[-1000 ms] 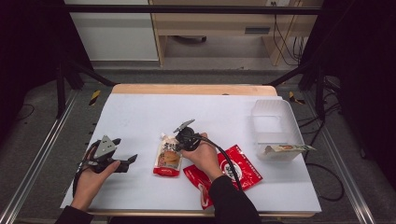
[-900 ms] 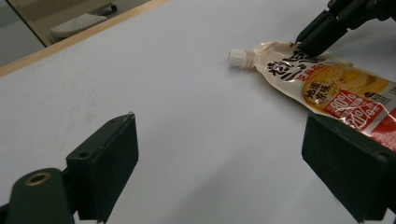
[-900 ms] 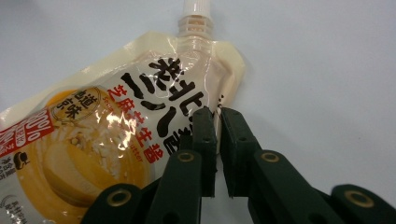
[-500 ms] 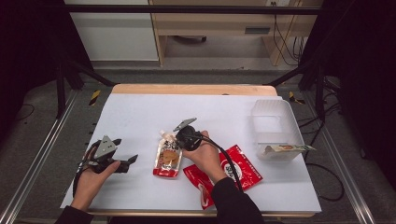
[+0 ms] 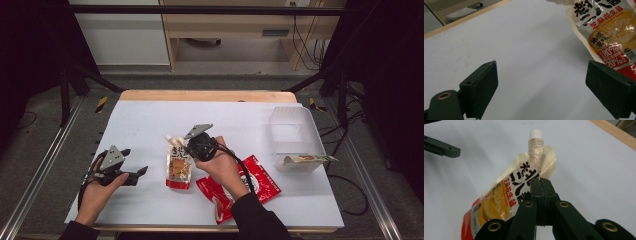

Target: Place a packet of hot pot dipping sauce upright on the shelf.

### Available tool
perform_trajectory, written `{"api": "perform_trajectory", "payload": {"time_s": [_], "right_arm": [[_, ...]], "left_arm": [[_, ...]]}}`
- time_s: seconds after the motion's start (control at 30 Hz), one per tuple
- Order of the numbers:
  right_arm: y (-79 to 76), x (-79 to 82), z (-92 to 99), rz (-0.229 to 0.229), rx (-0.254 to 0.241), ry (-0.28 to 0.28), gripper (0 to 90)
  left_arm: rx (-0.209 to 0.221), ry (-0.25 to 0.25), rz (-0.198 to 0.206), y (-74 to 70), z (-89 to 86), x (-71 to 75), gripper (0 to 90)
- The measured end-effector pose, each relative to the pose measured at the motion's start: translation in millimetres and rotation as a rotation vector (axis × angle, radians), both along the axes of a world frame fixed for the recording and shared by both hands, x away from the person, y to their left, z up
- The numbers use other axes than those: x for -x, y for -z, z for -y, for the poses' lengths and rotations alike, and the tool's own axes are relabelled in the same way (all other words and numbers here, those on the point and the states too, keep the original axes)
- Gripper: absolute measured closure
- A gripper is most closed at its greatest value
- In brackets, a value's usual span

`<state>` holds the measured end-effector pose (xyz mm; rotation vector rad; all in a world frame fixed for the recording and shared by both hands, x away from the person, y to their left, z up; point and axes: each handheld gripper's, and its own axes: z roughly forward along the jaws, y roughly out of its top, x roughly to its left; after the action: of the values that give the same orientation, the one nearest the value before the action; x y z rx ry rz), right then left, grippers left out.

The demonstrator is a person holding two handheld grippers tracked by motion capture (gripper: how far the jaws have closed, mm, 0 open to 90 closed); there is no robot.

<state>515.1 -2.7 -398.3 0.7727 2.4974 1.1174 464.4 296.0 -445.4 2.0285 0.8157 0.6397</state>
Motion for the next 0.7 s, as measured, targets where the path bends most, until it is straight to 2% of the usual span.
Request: {"api": "perform_trajectory", "payload": {"time_s": [0.47, 0.7], "right_arm": [[-28.7, 12.3, -8.1, 0.022, -0.032, -0.094, 90.0], [-42.4, 16.4, -7.5, 0.035, -0.036, -0.133, 90.0]], "left_arm": [[0.032, 0.056, -0.007, -6.8, 4.4, 4.1, 11.0], [0.061, 0.081, 0.005, -19.9, 12.3, 7.6, 10.9]]}}
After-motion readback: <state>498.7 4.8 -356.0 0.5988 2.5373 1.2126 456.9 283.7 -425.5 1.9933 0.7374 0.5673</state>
